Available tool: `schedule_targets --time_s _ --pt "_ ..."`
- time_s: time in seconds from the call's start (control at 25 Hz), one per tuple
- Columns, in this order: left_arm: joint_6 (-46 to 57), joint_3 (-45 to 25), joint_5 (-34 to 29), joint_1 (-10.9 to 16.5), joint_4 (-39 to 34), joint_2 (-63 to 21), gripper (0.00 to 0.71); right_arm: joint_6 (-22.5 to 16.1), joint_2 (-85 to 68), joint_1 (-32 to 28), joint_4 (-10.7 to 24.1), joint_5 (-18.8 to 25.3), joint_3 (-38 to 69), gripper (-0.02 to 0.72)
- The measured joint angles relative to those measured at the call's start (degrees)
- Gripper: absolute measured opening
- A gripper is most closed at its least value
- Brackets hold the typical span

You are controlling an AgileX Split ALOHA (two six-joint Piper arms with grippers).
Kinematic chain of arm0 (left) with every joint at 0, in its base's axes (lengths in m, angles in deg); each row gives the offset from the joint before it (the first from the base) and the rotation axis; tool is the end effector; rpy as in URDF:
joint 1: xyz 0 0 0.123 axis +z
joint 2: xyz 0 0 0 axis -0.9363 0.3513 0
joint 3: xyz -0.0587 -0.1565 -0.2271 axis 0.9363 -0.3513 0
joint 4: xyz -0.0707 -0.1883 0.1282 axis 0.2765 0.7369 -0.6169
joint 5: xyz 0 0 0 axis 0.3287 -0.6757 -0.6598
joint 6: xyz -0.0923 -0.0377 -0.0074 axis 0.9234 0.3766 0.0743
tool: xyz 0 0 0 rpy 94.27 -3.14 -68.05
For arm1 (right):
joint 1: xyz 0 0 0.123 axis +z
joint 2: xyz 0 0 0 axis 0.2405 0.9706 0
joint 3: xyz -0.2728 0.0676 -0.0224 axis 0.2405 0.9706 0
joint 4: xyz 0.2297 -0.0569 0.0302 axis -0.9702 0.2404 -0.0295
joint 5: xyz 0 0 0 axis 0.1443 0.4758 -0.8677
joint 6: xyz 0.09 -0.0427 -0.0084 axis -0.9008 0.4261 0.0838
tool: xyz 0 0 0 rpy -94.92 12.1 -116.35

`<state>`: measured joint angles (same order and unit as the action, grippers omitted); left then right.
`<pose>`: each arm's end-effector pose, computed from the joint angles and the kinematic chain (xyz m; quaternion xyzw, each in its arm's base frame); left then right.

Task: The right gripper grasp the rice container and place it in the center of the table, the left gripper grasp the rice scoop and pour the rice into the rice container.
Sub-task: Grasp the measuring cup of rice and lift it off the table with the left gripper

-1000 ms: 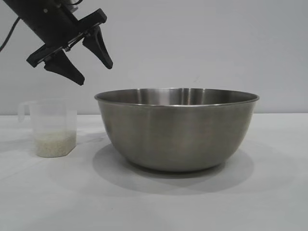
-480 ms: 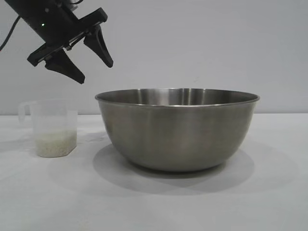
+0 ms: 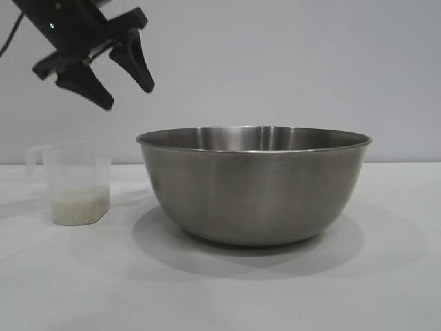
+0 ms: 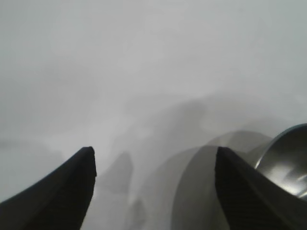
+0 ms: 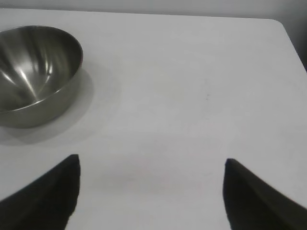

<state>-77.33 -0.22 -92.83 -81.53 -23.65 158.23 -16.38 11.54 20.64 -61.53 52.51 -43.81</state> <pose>0.3594 -0.1068 0.2840 0.1746 0.8957 -0.1663 0.3735 -0.0110 0.0008 0.2566 -0.0592 0.8711 0.0359 0.4862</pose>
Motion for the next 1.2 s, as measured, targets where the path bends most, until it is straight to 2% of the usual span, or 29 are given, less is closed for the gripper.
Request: schedule_targets --time_s 0.36,0.48,0.64,0.76,0.92,1.2 --pt "18.6 -0.3 -18.9 0.0 -18.6 -8.3 0.447 0.0 0.0 0.0 0.0 0.0 0.0 0.557" --pt "22.4 -2.8 -21.9 0.0 -23.9 -11.0 0.447 0.0 0.0 0.0 0.0 0.0 0.0 0.557" --pt "24.3 -8.2 -22.2 0.0 -26.4 -15.3 0.447 0.0 0.0 0.0 0.0 0.0 0.0 0.557" --pt "24.4 -13.6 -20.1 0.0 -26.8 -18.6 0.447 0.0 0.0 0.0 0.0 0.0 0.0 0.557" --pt "24.5 -22.5 -13.8 0.0 -26.3 -23.6 0.447 0.0 0.0 0.0 0.0 0.0 0.0 0.557" --pt "24.5 -40.7 5.9 0.0 -23.2 -32.5 0.447 0.0 0.0 0.0 0.0 0.0 0.0 0.557"
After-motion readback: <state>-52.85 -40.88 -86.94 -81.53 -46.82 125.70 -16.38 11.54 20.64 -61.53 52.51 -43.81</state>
